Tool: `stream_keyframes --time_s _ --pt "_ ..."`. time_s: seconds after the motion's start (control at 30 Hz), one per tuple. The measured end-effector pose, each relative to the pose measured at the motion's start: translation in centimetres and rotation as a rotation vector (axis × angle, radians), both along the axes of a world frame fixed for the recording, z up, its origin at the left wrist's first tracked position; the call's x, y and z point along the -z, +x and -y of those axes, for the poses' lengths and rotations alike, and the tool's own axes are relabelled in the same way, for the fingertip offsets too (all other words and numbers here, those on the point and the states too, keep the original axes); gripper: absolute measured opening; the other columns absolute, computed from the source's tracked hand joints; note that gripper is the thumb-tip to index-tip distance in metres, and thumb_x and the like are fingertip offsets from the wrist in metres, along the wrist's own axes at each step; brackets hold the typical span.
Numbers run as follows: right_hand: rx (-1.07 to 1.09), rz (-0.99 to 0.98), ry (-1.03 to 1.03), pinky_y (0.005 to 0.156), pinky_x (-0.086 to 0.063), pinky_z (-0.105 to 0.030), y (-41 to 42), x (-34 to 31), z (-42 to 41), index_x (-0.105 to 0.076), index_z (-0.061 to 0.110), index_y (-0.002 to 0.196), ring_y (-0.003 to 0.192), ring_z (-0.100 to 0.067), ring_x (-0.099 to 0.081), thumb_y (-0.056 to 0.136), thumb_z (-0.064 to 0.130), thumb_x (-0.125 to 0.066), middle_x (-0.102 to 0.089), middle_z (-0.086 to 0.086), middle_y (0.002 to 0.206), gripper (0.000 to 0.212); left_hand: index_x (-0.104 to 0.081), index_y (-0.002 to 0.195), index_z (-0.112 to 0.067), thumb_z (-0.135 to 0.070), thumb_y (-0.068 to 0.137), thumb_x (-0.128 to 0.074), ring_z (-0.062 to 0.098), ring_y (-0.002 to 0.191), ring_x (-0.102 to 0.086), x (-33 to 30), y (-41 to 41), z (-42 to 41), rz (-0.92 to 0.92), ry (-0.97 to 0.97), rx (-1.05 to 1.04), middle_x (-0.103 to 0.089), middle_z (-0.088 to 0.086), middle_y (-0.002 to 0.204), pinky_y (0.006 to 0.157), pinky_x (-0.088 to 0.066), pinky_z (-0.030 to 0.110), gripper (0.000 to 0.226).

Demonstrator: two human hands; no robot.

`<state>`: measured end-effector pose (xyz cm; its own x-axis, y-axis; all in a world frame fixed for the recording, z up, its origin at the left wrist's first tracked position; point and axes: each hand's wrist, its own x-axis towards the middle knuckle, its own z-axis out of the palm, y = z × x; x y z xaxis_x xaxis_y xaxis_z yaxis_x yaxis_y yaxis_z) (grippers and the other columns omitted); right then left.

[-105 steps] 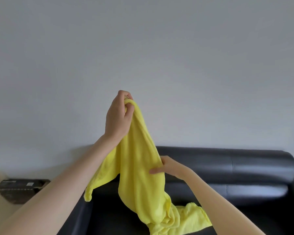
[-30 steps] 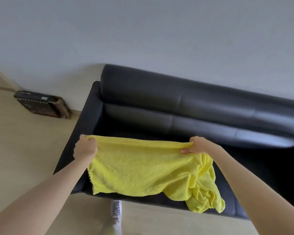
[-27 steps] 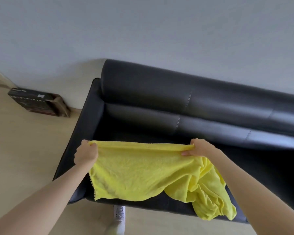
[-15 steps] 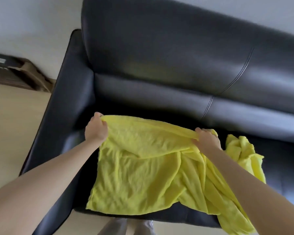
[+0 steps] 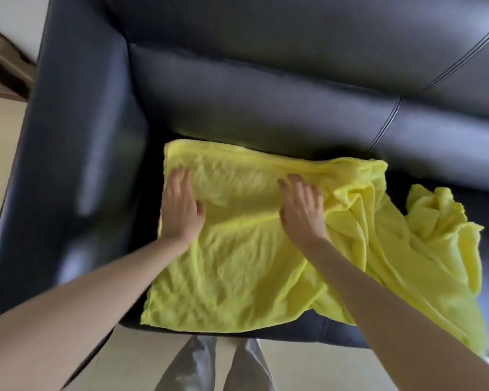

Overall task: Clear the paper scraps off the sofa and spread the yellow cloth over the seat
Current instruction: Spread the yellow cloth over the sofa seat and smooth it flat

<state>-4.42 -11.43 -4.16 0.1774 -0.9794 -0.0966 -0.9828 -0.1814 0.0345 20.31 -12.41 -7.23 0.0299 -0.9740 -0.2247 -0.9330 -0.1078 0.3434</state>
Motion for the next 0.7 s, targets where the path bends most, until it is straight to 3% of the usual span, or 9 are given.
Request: stream_keyframes --time_s 0.1,0.27,0.37,0.47,0.6,0.7 --pt "-0.163 0.075 0.114 0.102 -0.033 -0.039 3.7 1.1 -3.3 -0.049 0.015 0.135 0.128 -0.025 -0.040 0.077 0.020 -0.063 -0.049 -0.010 0.137 0.060 -0.006 0.152 -0.002 -0.044 0.094 -0.045 0.028 0.148 -0.006 0.6 -1.2 -7.8 -0.008 0.096 0.161 -0.004 0.015 0.160 0.120 -0.016 0.041 0.081" --pt "-0.082 0.173 0.192 0.101 -0.042 -0.040 5.8 1.8 -7.0 -0.041 0.014 0.142 0.132 -0.025 -0.041 0.088 0.029 -0.054 -0.043 -0.011 0.143 0.058 -0.004 0.152 -0.002 -0.082 0.079 -0.034 0.032 0.148 0.000 0.6 -1.1 -16.5 0.032 0.223 0.247 0.004 0.019 0.159 0.119 -0.009 0.046 0.113" --pt "-0.123 0.167 0.231 0.109 -0.032 -0.040 5.0 2.3 -8.8 -0.027 0.017 0.150 0.142 -0.025 -0.027 0.091 0.039 -0.047 -0.027 -0.012 0.155 0.066 -0.008 0.152 -0.003 -0.092 0.070 -0.026 0.038 0.147 -0.005 1.4 2.0 -18.4 0.133 0.310 0.267 0.003 0.024 0.158 0.116 -0.014 0.050 0.122" --pt "-0.178 0.170 0.284 0.115 -0.020 -0.043 4.2 2.5 -10.1 -0.015 0.022 0.153 0.148 -0.024 -0.012 0.091 0.044 -0.047 -0.010 -0.010 0.160 0.073 -0.009 0.152 -0.006 -0.096 0.061 -0.021 0.038 0.146 -0.003 1.8 5.8 -18.2 0.197 0.430 0.171 0.003 0.024 0.158 0.118 -0.004 0.048 0.129" --pt "-0.177 0.159 0.365 0.116 -0.013 -0.047 3.2 2.6 -11.4 -0.007 0.027 0.153 0.149 -0.022 -0.001 0.091 0.052 -0.044 0.000 -0.007 0.161 0.077 -0.003 0.153 -0.007 -0.098 0.046 -0.039 0.031 0.147 0.013 1.9 8.1 -17.8 0.198 0.544 0.112 0.007 0.022 0.158 0.117 0.016 0.034 0.144" --pt "-0.154 0.160 0.409 0.115 -0.018 -0.051 2.9 2.5 -12.0 -0.006 0.029 0.153 0.149 -0.023 0.000 0.089 0.057 -0.044 0.001 -0.007 0.161 0.079 0.019 0.149 -0.010 -0.090 0.043 -0.060 0.028 0.139 0.036 1.1 7.2 -17.0 0.268 0.594 0.055 0.030 0.020 0.152 0.109 0.031 0.034 0.154"
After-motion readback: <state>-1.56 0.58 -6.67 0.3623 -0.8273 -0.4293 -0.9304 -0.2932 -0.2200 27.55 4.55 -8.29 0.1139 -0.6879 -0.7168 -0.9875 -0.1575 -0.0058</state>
